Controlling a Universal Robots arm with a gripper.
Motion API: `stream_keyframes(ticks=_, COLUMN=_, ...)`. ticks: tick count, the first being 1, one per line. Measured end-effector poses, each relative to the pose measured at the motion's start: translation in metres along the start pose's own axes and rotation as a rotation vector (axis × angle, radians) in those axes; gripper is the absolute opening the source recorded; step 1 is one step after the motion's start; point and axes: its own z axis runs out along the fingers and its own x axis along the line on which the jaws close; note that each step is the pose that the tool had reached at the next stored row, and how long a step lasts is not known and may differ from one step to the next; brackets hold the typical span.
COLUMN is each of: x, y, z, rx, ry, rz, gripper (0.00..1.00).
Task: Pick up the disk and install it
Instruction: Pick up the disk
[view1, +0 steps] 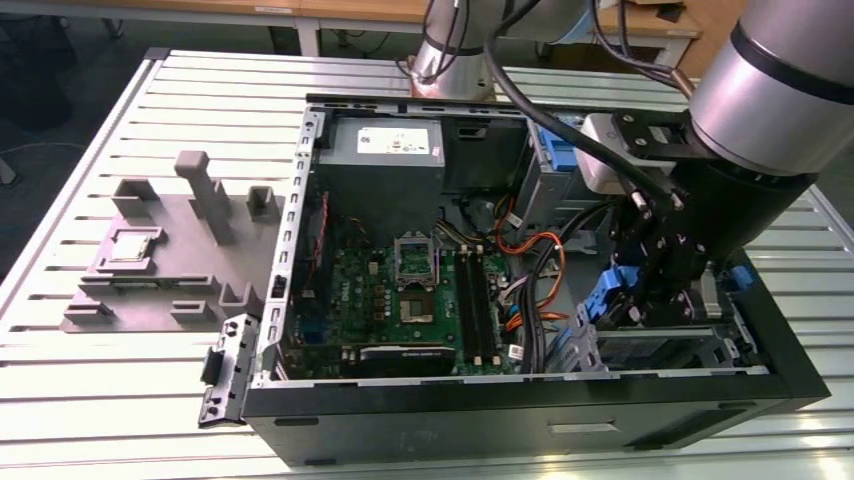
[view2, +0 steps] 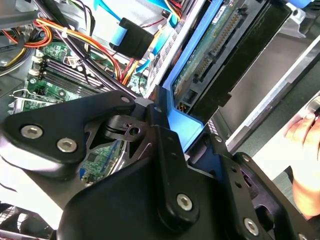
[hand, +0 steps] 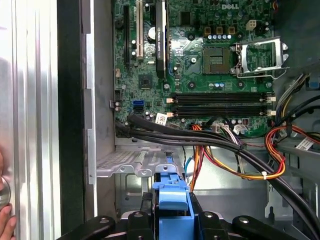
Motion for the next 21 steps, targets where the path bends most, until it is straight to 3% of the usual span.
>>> stream_keyframes(ticks=21, x=-0.0001, y=0.0, z=0.0041, rx=0.0, ry=0.0, rz=0.0, gripper=0.37)
